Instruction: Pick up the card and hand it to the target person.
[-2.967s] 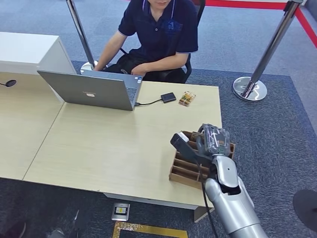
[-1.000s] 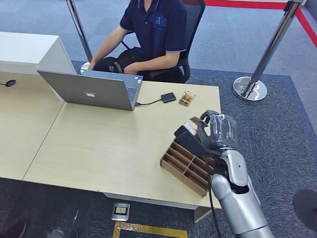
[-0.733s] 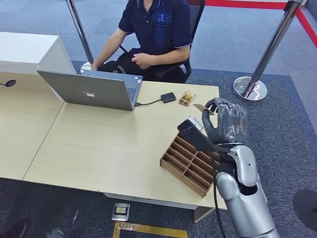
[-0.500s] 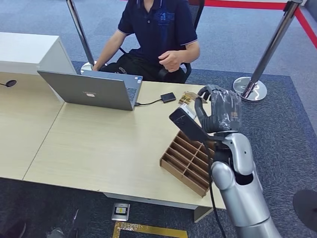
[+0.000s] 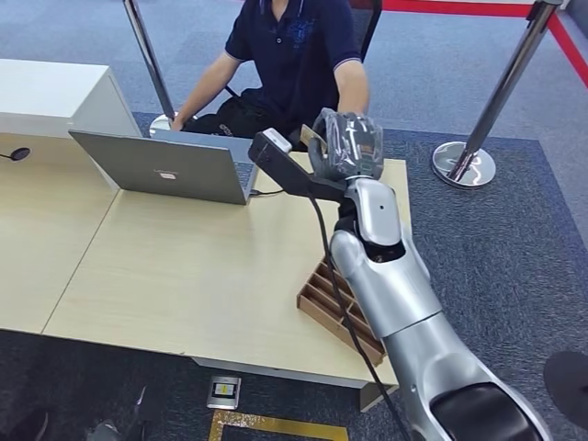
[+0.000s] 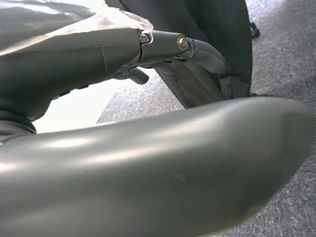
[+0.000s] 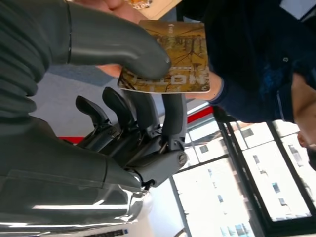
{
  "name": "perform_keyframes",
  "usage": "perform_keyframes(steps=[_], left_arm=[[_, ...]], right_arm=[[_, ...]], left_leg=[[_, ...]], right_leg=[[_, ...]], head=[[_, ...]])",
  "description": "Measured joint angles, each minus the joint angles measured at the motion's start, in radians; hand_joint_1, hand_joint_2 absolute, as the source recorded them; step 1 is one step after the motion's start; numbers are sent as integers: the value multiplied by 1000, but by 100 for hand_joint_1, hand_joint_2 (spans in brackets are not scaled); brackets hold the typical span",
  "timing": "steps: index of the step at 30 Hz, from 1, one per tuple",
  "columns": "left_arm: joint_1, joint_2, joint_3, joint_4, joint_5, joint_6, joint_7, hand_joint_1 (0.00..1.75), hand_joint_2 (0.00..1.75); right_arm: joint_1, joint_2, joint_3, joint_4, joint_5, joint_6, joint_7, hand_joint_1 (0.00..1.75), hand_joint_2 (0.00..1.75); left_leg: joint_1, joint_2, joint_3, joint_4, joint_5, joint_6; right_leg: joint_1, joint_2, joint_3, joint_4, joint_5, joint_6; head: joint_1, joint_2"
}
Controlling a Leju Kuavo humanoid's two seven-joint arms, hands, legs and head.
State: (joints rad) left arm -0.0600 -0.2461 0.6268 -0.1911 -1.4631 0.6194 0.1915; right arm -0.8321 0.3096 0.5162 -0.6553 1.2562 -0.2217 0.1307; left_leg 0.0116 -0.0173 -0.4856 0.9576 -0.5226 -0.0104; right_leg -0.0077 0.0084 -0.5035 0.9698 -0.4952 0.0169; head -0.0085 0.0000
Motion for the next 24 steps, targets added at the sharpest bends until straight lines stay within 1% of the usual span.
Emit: perform_keyframes(steps=[4,10,11,12,13,15,16,17,21,24], left_arm=[[0,0,0,0,-6,-1,0,0,0],[0,0,0,1,-12,-6,0,0,0],[0,0,0,1,-12,-6,0,0,0],[0,0,0,1,-12,-6,1,0,0],[0,0,0,1,-12,-6,1,0,0],[0,0,0,1,-12,-6,3,0,0],[0,0,0,1,-12,-6,5,0,0],[0,0,0,1,-12,-6,7,0,0],[0,0,0,1,-12,-6,11,0,0],[0,0,0,1,-12,-6,11,0,0]], right_arm=[[-26,9,1,88,13,-6,16,157,175],[-33,10,6,164,34,-9,31,155,175],[-34,10,6,173,38,-9,34,152,175],[-34,10,7,182,41,-9,36,145,175],[-34,10,7,190,45,-9,39,114,175],[-34,9,7,204,51,-9,44,40,175],[-34,9,7,209,53,-9,45,8,175],[-34,9,7,214,54,-10,46,0,175],[-33,9,7,230,57,-23,45,0,0],[-33,9,7,233,57,-45,44,0,0]], left_leg=[[0,0,0,0,0,0],[0,0,0,0,0,0],[0,0,0,0,0,0],[0,0,0,0,0,0],[0,0,0,0,0,0],[0,0,0,0,0,0],[0,0,0,0,0,0],[0,0,0,0,0,0],[0,0,0,0,0,0],[0,0,0,0,0,0]], right_leg=[[0,0,0,0,0,0],[0,0,0,0,0,0],[0,0,0,0,0,0],[0,0,0,0,0,0],[0,0,0,0,0,0],[0,0,0,0,0,0],[0,0,0,0,0,0],[0,0,0,0,0,0],[0,0,0,0,0,0],[0,0,0,0,0,0]], head=[[0,0],[0,0],[0,0],[0,0],[0,0],[0,0],[0,0],[0,0],[0,0],[0,0]])
